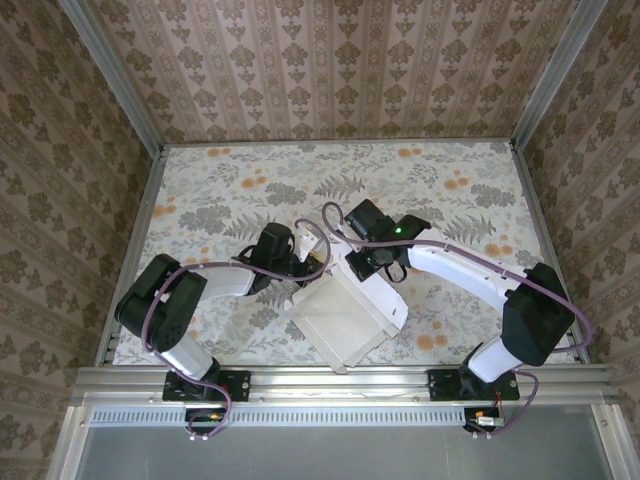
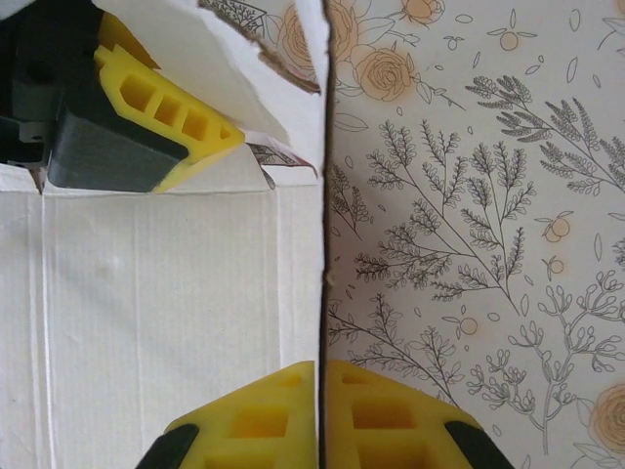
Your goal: Fold the paper box
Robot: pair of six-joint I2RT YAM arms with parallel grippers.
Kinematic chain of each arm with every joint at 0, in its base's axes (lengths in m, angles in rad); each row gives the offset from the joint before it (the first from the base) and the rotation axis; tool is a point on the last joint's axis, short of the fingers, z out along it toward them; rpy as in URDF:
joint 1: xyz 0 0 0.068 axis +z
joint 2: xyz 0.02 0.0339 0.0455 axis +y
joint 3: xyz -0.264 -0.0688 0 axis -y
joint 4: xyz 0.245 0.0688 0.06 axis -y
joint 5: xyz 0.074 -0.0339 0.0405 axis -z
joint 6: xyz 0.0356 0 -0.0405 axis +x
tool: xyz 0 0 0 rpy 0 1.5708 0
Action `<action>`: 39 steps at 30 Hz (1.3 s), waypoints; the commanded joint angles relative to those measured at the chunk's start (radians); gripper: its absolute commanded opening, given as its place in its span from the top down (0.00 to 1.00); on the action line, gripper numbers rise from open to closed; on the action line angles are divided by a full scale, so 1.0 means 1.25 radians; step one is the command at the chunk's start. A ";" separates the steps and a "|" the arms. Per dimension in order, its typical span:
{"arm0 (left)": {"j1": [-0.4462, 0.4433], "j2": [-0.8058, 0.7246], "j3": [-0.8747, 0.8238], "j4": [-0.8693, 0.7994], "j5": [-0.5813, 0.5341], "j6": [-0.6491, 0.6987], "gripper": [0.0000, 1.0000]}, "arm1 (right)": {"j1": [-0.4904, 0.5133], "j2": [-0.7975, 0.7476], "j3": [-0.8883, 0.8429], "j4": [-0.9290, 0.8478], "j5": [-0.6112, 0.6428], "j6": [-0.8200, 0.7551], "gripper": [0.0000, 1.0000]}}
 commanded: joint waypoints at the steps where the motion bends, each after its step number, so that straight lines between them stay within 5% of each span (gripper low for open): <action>1: -0.004 -0.013 0.004 0.000 0.052 -0.016 0.81 | 0.019 -0.016 -0.018 0.001 0.050 -0.007 0.94; 11: 0.011 -0.084 -0.042 0.001 0.113 -0.060 0.69 | 0.043 -0.006 -0.029 0.010 0.076 0.000 0.97; 22: 0.150 -0.185 -0.048 0.014 0.211 -0.155 0.61 | 0.052 -0.002 -0.034 0.010 0.068 -0.010 0.98; 26: 0.196 -0.156 0.013 -0.027 0.206 -0.216 0.61 | 0.053 -0.004 -0.039 0.013 0.066 -0.010 0.98; 39: 0.182 -0.003 0.212 -0.164 0.198 -0.169 0.60 | 0.055 -0.011 -0.046 0.018 0.067 -0.007 0.98</action>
